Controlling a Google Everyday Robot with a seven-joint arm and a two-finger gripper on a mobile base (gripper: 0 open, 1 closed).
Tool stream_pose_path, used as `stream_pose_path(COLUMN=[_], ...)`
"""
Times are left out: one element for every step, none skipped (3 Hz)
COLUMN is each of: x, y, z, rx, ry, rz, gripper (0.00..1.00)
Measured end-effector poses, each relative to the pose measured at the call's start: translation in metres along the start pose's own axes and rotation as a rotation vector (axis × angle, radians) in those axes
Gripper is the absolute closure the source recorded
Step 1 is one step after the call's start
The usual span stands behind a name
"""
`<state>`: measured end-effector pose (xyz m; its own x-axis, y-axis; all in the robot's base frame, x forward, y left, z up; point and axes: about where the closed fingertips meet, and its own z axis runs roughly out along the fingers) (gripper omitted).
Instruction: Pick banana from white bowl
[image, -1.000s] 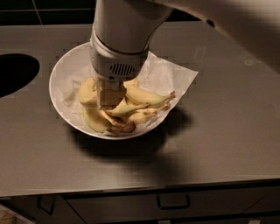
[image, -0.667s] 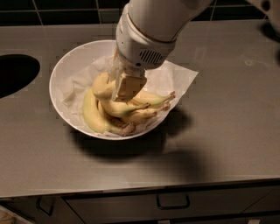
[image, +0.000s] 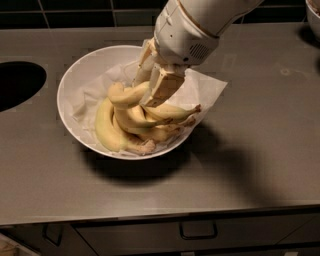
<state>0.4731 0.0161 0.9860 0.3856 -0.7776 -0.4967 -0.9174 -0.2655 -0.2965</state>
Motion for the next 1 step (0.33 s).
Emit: stream_pose_path(x=[0.0000], y=[0.0000], z=[0.0000], rx=[0.000], ry=[0.000], rz=[0.000], gripper=[1.00])
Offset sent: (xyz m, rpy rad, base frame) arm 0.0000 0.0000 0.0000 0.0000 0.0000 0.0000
